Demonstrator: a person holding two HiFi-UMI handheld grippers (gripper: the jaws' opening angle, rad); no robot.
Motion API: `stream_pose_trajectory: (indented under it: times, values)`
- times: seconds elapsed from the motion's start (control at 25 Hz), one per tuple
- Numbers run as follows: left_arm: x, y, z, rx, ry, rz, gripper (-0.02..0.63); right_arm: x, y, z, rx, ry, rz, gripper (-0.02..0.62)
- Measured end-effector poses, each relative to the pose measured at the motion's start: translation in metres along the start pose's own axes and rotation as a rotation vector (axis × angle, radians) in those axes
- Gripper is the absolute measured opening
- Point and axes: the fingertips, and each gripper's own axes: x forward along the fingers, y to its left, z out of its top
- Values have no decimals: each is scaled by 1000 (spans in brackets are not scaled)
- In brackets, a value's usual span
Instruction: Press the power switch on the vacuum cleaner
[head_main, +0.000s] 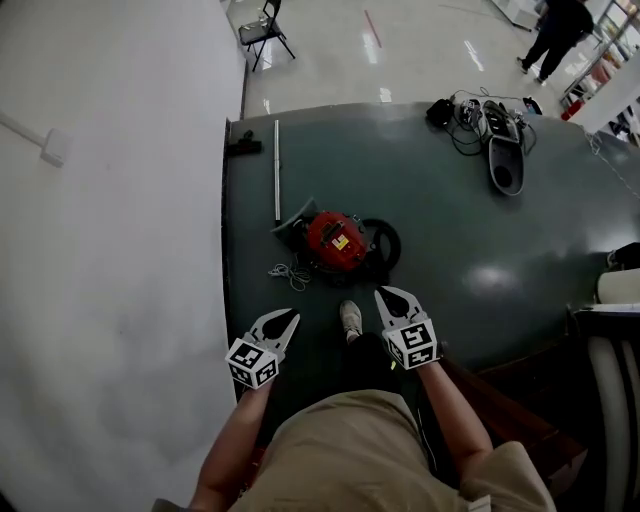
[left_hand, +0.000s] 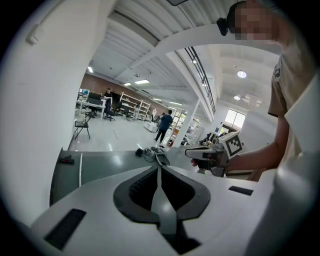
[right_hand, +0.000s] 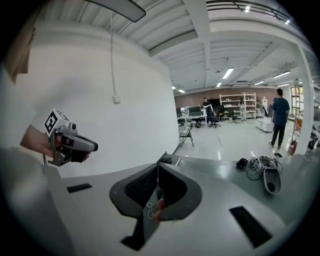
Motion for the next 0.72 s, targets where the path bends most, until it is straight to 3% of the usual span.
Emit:
stream_pose_trajectory:
  times: [0.4, 0.72]
  values:
    - [92, 57, 3, -48, 83, 17, 11, 107, -73, -36, -14, 126, 29, 14]
    - [160, 108, -26, -34, 207, -67, 11, 191, -100, -95, 36, 236, -13, 14]
